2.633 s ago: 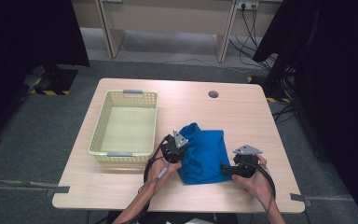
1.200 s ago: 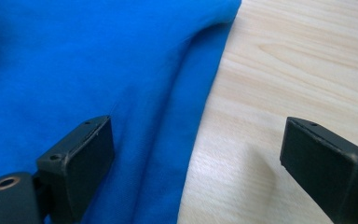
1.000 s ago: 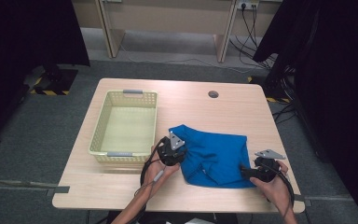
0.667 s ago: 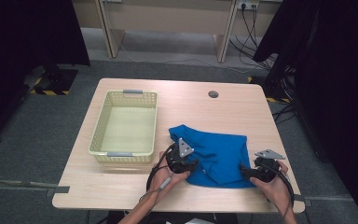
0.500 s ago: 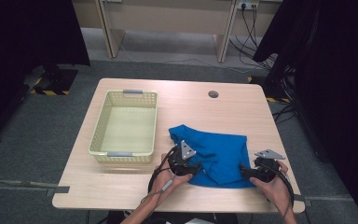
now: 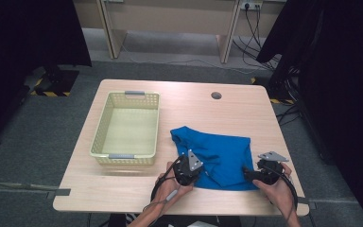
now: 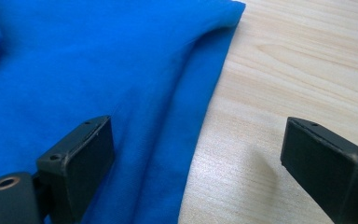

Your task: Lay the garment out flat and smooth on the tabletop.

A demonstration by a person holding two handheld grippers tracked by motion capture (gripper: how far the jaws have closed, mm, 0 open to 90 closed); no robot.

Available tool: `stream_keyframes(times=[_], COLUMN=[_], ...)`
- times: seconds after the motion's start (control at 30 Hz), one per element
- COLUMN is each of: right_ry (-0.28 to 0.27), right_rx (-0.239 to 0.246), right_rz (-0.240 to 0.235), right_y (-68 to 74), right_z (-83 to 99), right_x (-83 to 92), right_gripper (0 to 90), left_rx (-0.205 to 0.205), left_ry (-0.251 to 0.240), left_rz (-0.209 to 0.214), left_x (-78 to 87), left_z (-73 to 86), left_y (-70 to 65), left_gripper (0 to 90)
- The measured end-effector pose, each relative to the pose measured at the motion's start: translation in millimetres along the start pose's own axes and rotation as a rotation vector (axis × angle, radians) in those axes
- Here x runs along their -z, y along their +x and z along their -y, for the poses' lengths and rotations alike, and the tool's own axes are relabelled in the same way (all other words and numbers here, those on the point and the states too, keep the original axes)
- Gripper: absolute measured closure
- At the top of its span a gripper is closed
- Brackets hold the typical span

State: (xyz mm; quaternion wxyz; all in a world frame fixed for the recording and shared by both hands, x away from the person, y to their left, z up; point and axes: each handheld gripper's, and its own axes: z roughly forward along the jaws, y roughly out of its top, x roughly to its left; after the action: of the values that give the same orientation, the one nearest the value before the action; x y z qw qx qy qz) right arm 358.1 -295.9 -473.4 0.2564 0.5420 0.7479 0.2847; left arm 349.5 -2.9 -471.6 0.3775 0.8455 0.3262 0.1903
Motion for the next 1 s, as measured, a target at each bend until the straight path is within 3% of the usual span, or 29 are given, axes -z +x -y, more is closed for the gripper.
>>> stream_keyframes(times=[0.2, 0.37, 0.5, 0.6, 0.63, 0.83, 1.0], right_ry=[-0.002, -0.002, -0.003, -0.003, -0.003, -0.003, -0.005], right_rx=[-0.004, -0.004, -0.004, -0.003, 0.0, 0.003, -0.001], right_rz=[-0.002, -0.001, -0.002, -0.001, -0.001, 0.001, -0.001], right_y=[0.1, 0.1, 0.0, 0.1, -0.1, 0.3, 0.1], right_z=[0.2, 0.2, 0.3, 0.3, 0.1, -0.1, 0.2], right_x=[-0.2, -0.1, -0.2, -0.2, -0.3, -0.3, -0.5], right_gripper=[10.1, 10.1, 10.1, 10.1, 10.1, 10.1, 10.1], left_rx=[0.0, 0.035, 0.07, 0.089, 0.11, 0.127, 0.123], left_ry=[-0.011, -0.019, -0.037, -0.049, -0.074, -0.102, -0.09], left_rz=[-0.035, -0.06, -0.062, -0.047, -0.032, -0.011, 0.021], left_x=[20.9, 41.0, 54.4, 59.7, 62.9, 56.4, 39.5], left_z=[10.5, 26.5, 35.2, 37.0, 35.7, 23.7, 12.5], left_y=[7.4, 18.4, 25.4, 27.6, 28.3, 24.3, 13.3], left_gripper=[79.2, 77.2, 75.6, 70.5, 68.0, 48.9, 40.5])
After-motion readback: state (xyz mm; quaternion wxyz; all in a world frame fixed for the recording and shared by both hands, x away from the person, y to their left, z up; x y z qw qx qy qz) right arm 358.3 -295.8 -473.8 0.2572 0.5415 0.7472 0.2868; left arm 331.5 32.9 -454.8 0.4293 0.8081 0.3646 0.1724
